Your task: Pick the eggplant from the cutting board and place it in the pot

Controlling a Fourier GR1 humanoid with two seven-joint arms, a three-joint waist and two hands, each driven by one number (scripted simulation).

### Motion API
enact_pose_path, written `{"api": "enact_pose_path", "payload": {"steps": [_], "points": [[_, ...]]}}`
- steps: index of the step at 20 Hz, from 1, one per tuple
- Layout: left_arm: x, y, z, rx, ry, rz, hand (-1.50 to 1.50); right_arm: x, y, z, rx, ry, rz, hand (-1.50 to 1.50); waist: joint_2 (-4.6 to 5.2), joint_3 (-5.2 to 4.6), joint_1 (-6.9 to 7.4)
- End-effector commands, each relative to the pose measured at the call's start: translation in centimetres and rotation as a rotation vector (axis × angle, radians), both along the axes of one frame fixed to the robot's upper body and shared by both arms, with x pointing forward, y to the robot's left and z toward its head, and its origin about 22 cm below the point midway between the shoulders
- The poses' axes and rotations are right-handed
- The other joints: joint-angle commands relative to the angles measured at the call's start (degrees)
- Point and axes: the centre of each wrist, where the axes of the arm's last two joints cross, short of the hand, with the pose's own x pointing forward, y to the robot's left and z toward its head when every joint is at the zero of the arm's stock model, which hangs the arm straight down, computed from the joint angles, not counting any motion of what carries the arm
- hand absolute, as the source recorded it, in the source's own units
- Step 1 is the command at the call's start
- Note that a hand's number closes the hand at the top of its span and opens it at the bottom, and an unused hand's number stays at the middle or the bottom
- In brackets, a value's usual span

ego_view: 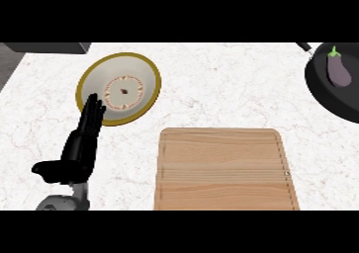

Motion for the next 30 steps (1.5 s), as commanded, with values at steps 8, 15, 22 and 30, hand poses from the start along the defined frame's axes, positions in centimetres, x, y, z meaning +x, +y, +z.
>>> {"api": "enact_pose_path", "payload": {"steps": [8, 15, 22, 30], "points": [[-1.9, 0.1, -0.5, -0.011, 0.017, 0.013, 0.0, -3.0, -0.9, -4.6, -0.132, -0.297, -0.177, -1.5, -0.73, -0.11, -1.1], [-0.3, 1.5, 0.0, 0.028, 0.016, 0.058, 0.0, -5.1, -1.0, -5.3, -0.162, -0.316, -0.117, -1.5, -1.15, -0.29, -2.56], [-1.4, 2.4, -1.5, 0.002, 0.014, 0.046, 0.0, -7.8, -1.2, -7.4, -0.172, -0.319, -0.153, -1.5, -1.29, -0.41, -2.89], [-1.5, 2.7, -1.0, 0.007, 0.03, 0.05, 0.0, -10.9, -0.2, -9.4, -0.258, -0.401, -0.261, -1.5, -1.2, -0.43, -2.66]]}}
